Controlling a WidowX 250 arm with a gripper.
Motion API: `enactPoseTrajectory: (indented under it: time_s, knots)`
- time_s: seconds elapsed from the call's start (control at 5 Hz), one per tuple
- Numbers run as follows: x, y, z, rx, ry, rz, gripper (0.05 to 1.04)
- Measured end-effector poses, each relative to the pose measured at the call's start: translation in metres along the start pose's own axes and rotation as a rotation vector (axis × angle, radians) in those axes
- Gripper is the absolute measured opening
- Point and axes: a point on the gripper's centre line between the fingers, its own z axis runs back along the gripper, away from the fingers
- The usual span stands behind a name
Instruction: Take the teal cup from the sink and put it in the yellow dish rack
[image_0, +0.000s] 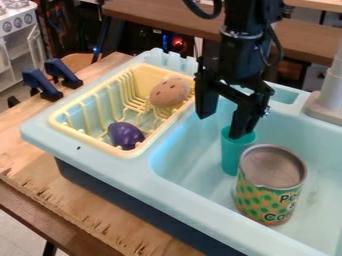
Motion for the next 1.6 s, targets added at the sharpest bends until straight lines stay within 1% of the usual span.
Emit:
enactPoseTrajectory:
  time_s: [0.2, 0.4, 0.6, 0.8, 1.0, 1.2, 1.4, 1.6]
  knots:
    - [0.008, -0.006, -0.003, 0.003, 0.001, -0.027, 1.011]
    - [0.007, -0.007, -0.010, -0.001, 0.029, -0.031, 1.011]
    - [0.007, -0.003, -0.013, -0.002, 0.037, -0.012, 1.011]
    - [0.007, 0.001, -0.020, -0.011, 0.056, 0.011, 0.961]
    - [0.009, 0.001, -0.021, -0.017, 0.042, 0.019, 0.716]
    - [0.010, 0.002, -0.029, -0.022, 0.060, 0.023, 0.487]
    - [0.009, -0.002, -0.030, -0.022, 0.071, 0.017, 0.271]
    - [0.014, -0.005, -0.028, -0.022, 0.069, -0.003, 0.160]
